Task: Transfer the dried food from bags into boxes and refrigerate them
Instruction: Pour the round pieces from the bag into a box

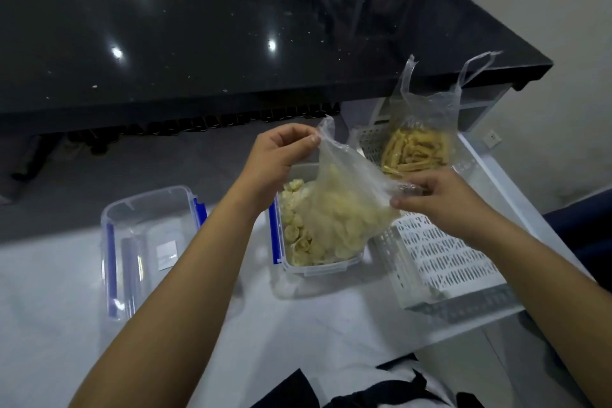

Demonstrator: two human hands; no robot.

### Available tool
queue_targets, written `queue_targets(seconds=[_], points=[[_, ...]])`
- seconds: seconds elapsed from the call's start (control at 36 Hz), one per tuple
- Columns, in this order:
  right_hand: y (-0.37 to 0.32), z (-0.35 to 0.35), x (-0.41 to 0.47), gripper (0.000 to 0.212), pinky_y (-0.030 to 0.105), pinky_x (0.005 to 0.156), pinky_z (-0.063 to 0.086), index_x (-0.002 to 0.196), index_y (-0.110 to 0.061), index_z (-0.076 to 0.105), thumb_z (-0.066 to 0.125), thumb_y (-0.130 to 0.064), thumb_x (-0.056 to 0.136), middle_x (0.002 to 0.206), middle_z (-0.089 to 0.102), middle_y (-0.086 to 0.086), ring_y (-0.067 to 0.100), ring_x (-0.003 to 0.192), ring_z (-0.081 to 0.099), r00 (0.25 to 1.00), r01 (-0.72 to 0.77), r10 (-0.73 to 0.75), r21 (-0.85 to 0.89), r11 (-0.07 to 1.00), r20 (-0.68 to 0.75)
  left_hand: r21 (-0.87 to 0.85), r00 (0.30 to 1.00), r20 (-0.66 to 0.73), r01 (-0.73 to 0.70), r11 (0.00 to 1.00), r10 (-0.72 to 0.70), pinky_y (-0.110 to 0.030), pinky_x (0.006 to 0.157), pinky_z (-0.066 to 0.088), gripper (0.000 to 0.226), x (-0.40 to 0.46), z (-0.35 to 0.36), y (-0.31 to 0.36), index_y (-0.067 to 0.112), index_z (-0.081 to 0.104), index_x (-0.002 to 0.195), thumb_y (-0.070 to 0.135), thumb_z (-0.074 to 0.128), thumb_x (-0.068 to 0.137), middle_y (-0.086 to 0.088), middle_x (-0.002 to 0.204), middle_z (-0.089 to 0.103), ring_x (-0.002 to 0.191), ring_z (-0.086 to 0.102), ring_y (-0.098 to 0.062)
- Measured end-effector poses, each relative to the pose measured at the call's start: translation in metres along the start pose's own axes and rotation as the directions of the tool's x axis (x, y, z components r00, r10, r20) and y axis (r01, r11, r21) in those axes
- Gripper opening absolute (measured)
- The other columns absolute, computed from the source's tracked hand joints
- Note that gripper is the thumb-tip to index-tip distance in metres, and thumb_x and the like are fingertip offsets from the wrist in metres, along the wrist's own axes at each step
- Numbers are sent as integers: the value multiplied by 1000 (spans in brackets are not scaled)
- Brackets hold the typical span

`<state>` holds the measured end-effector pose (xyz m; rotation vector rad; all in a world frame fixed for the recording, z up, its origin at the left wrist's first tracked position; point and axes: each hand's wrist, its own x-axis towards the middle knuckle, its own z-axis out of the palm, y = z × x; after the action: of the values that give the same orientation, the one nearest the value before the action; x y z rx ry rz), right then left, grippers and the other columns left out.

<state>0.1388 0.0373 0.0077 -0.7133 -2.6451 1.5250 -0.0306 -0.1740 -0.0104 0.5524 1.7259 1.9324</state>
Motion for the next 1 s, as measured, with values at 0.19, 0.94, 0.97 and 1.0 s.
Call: queue_targets(seconds=[0.19,0.94,0.97,1.0], points=[[-7,-14,-6,23,36,76,59,90,-16,80,79,-31,73,90,77,11,33,91,71,998,58,-49,264,963,-39,-55,999,-22,-39,998,38,-55,94,55,10,3,-2,3,7,71,101,10,62,96,-15,98,71,93,67,-32],[0,49,-25,23,46,89,58,105,-11,75,66,-22,87,109,75,13,31,99,70,988,-16,111,649,760,-105,84,989,111,-110,990,101,-22,78,55,13,7,9,-23,-12,61,101,-5,65,90,-10,89,69,80,69,-11],[1,48,-25,27,44,88,59,105,-13,76,69,-26,82,109,76,10,25,98,71,988,3,99,651,759,-119,48,989,88,-125,991,120,-22,78,55,10,8,6,-21,-8,62,100,-4,65,91,-8,87,69,80,68,-12],[3,49,-25,29,42,87,58,103,-17,77,72,-26,77,106,77,4,19,94,72,987,3,99,641,768,-124,35,989,86,-121,992,118,-24,79,56,11,9,3,-20,-3,64,101,0,66,91,-7,89,71,84,70,-14]])
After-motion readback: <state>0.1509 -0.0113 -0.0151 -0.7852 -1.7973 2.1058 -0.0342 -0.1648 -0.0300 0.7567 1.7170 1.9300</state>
